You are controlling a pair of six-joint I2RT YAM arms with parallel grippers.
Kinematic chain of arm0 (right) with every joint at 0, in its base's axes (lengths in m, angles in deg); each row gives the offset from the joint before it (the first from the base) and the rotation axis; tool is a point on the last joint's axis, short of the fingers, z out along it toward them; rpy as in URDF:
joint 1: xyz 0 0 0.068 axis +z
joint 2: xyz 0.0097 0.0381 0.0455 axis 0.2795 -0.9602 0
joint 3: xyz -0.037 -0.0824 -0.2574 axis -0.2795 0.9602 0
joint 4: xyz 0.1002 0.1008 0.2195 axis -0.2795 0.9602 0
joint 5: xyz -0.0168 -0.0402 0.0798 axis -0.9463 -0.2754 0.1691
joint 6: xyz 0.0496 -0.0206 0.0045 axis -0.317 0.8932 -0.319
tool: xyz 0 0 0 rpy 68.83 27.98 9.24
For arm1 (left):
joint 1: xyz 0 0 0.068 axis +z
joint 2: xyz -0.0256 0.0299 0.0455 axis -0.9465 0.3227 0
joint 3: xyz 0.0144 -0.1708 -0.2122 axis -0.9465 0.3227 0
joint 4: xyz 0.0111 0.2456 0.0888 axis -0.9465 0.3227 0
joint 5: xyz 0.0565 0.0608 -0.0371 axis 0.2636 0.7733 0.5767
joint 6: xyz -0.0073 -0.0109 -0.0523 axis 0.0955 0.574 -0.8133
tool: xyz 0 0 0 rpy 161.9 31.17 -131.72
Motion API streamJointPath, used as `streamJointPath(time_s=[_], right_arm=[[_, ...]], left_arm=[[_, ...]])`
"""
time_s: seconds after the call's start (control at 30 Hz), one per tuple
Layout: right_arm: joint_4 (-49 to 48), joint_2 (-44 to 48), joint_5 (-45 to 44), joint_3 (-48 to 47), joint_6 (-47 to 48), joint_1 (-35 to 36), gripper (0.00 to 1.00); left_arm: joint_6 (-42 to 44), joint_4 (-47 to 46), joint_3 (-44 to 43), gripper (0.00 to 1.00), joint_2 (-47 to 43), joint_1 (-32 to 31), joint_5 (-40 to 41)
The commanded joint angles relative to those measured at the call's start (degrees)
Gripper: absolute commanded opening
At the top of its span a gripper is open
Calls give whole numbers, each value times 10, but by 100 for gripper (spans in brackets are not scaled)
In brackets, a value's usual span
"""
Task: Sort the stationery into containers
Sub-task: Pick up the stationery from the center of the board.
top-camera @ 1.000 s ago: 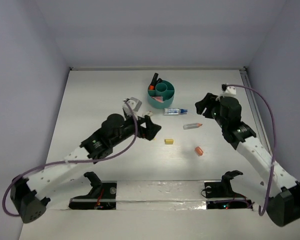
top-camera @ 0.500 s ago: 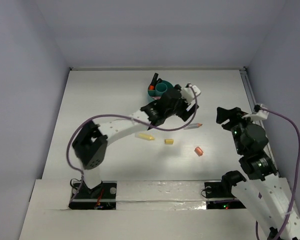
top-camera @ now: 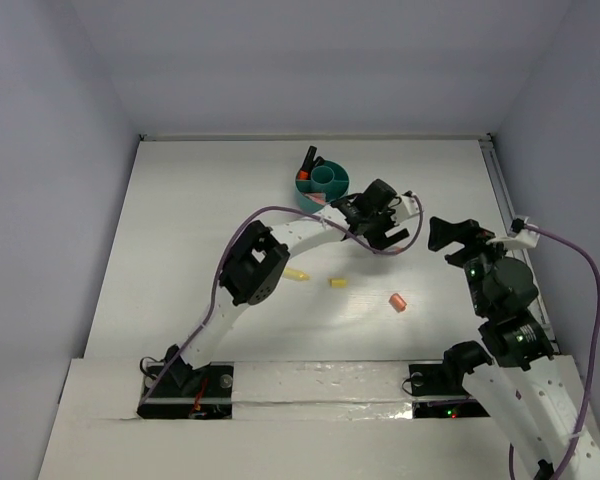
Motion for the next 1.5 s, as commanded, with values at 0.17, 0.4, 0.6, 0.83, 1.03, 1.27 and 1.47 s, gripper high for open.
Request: streamJointPath(time_s=[0.17,0.4,0.6,0.83,1.03,1.27,1.47], right_arm=[[-31,13,22,2,4,-3,100],[-44,0,41,8,4,-3,100],[-43,-5,39,6,4,-3,100],[-47,-12,36,7,4,-3,100],[-47,-13,35,9,4,-3,100],[-54,-15,36,13,4,-3,100],[-62,-24,41,19,3,-3,100]], left_arm=[[28,39,-60,88,12,15,-7],[49,84,-97,85,43,25,-20],[59,112,-121,77,70,31,-23],[65,121,-122,45,77,36,-30],[68,121,-124,20,80,36,-23],[62,97,-119,0,63,36,3],[56,71,-104,0,8,36,34]])
